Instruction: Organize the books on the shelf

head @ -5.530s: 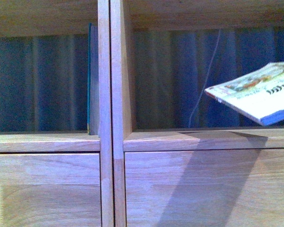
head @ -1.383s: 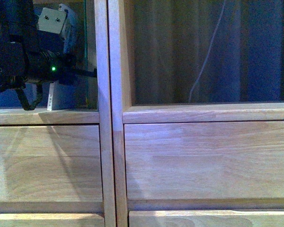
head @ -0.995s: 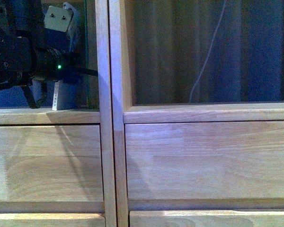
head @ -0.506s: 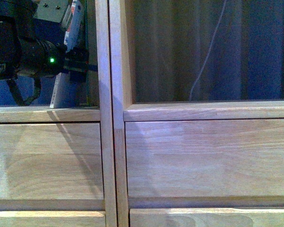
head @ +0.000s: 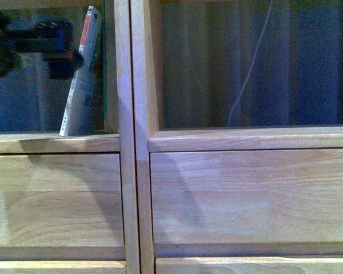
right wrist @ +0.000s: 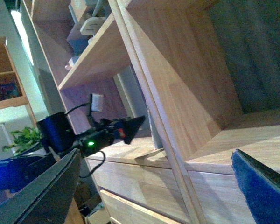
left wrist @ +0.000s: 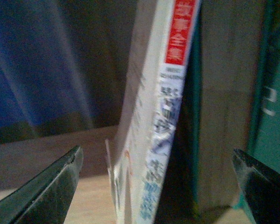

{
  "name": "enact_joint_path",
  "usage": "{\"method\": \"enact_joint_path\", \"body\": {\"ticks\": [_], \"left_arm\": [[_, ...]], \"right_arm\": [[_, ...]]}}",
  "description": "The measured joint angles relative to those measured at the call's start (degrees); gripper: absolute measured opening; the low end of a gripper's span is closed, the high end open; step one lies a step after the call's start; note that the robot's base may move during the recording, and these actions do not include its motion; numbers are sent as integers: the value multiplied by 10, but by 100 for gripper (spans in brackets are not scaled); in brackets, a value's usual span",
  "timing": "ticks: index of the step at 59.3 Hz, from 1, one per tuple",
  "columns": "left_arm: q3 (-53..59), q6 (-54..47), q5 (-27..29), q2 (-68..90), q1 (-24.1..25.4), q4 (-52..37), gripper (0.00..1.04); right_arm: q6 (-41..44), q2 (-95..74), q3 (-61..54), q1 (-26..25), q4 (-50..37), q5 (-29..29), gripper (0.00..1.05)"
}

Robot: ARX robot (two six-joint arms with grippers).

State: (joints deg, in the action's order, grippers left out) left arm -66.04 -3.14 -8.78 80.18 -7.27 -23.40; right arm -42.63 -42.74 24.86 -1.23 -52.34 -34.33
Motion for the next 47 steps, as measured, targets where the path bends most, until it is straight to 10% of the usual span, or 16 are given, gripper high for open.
{"method": "enact_joint_path", "body": {"ticks": [24, 33, 40, 47], "left_arm": [[209, 98, -179, -234, 161, -16, 97], [241, 58, 3, -276, 131, 108, 76], [325, 44, 44, -319, 122, 80, 55], [382, 41, 72, -348, 103, 59, 37]], "right_arm": [[0, 0, 0, 0, 0, 0, 98], [1, 1, 0, 1, 2, 5, 98], [181, 65, 50, 54, 297, 268, 80], [327, 103, 8, 20, 445, 342, 62]]}}
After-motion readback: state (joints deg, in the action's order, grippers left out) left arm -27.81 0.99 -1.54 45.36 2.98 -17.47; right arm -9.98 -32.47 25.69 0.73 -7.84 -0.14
